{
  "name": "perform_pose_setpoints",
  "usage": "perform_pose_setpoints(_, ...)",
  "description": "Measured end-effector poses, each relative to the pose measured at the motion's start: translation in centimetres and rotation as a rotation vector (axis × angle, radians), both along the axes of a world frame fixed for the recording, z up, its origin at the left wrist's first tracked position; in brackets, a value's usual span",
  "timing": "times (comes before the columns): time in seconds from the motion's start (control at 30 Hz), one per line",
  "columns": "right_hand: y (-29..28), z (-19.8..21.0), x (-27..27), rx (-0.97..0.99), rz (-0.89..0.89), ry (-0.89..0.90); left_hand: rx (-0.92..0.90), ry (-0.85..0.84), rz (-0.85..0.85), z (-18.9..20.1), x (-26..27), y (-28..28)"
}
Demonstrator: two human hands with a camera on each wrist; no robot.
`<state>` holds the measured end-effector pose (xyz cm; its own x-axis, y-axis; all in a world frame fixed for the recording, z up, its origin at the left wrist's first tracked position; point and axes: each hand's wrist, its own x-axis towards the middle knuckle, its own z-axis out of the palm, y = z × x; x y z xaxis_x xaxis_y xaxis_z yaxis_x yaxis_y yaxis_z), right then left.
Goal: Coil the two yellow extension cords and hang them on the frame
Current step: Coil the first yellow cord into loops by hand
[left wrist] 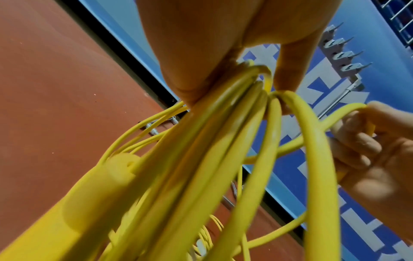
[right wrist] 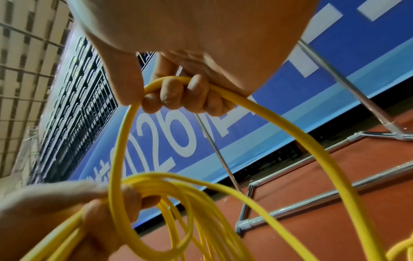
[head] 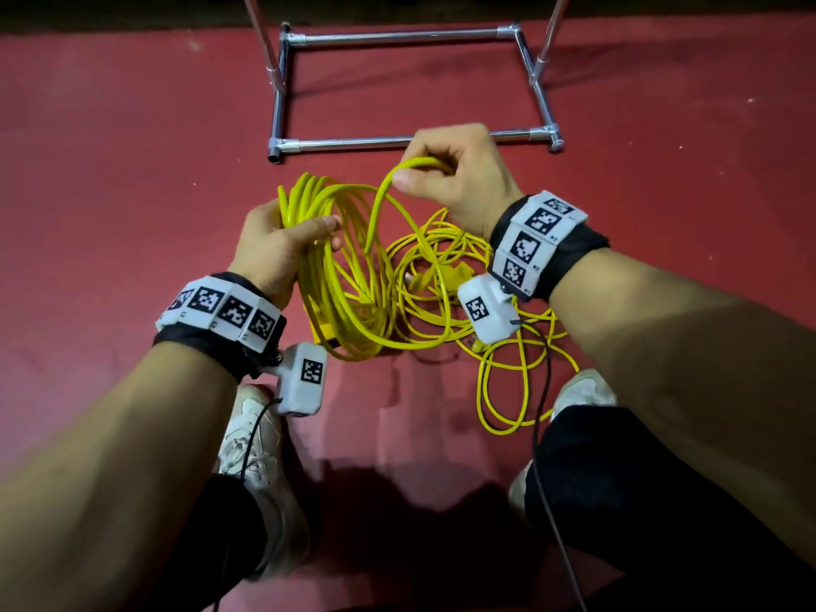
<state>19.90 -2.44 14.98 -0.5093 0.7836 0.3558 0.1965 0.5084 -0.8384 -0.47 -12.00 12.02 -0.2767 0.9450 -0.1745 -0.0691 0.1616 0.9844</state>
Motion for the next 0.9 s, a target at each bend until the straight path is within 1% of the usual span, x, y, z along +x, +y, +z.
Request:
perform_pose_setpoints(0.1, 1.2, 0.8, 0.6, 0.0, -0.104, 0.152, 0.008, 0.119, 0.068, -0.6, -0.6, 0.4)
perform_pose_setpoints(0.2, 1.8, 1.3, 1.2, 0.012, -0.171, 0.211, -0.036, 0.24, 0.156, -1.5, -1.6, 0.6)
perform_pose_setpoints(0.27, 1.9, 1.3, 1.6, 0.043, -0.176, 0.154, -0.064, 0.288, 0.224, -2.2, -2.2, 0.7)
perform_pose_setpoints(0.33, 1.7, 1.4, 1.7, 0.081, -0.151, 0.039, -0.082, 0.336, 0.281, -2.2, -2.2, 0.7)
perform_pose_setpoints(0.43, 1.1, 1.6, 0.9, 0.093, -0.078, -0.053, -0.112, 0.409, 0.313, -2.5, -2.4, 1.0)
perform_pose_setpoints(0.57, -1.0, 1.3, -1.8, 0.157, 0.055, -0.147, -0.119, 0.519, 0.283, -2.6, -1.7, 0.9)
perform_pose_setpoints(0.63, -1.8, 0.8, -2.9, 0.173, 0.082, -0.157, -0.078, 0.57, 0.2, -2.6, -0.7, 0.6)
perform_pose_setpoints(0.67, -2.0, 0.6, -3.1, 0.172, 0.088, -0.147, -0.058, 0.569, 0.161, -2.7, -0.2, 0.5)
perform_pose_setpoints(0.73, -2.2, 0.3, -3.2, 0.175, 0.09, -0.135, -0.054, 0.571, 0.135, -2.7, 0.2, 0.3)
perform_pose_setpoints(0.8, -1.8, 0.2, -2.7, 0.191, 0.064, -0.171, -0.092, 0.554, 0.155, -3.0, -0.1, 0.2)
perform_pose_setpoints(0.9, -0.3, 0.2, -0.5, 0.181, -0.053, -0.277, -0.133, 0.525, 0.226, -3.1, -0.7, 0.0)
